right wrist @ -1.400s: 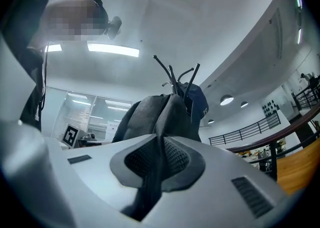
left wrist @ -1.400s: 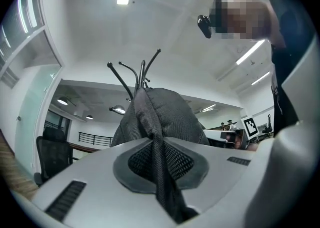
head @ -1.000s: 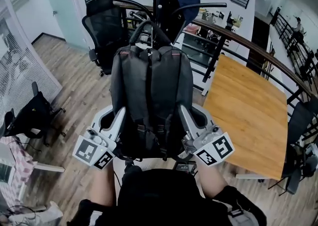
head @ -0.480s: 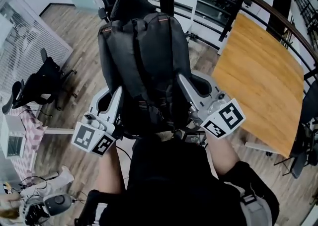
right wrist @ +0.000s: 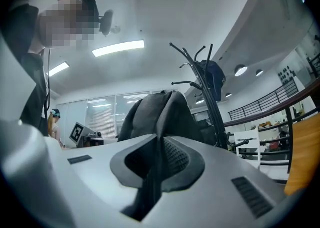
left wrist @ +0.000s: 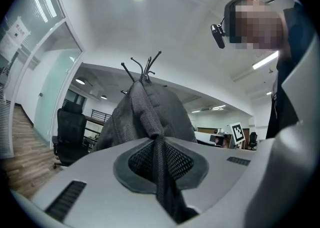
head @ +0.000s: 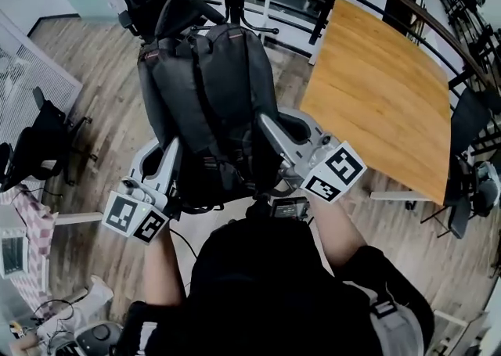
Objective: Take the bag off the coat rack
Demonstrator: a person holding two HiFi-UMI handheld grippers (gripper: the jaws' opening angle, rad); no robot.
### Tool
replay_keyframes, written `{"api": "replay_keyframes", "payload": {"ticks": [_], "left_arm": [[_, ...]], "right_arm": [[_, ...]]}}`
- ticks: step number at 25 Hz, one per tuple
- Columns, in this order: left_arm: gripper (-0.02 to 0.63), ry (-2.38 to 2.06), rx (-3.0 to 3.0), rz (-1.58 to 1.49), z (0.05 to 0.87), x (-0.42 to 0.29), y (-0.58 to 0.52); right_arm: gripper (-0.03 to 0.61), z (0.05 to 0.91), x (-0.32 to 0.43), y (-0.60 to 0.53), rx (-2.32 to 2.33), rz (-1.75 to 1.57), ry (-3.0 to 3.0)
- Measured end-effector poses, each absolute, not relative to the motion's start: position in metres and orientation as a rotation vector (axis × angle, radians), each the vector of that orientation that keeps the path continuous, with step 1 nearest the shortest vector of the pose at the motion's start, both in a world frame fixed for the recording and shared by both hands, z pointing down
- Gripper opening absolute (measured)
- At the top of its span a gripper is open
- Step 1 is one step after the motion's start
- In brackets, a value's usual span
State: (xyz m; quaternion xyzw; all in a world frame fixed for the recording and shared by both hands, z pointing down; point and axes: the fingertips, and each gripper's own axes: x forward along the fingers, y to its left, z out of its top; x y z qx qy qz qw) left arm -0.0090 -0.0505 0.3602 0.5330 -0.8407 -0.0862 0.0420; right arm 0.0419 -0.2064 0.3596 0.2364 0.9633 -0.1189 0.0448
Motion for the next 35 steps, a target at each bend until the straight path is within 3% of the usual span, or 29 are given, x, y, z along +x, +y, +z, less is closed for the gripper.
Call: {"api": "replay_keyframes", "payload": {"ticks": [8,35], "left_arm": [[0.040,-2.542,1.687,-0.248,0.384,0.032,-0.013],[0.040,-2.415,1.698,-0.247,0.413,0.074,-0.009]], "right_arm": [[0.044,0.386,0.091,-0.165,0.636,-0.343,2.979],[0.044,0.415,0.145,-0.155,0.541,-0.431,3.055]]}}
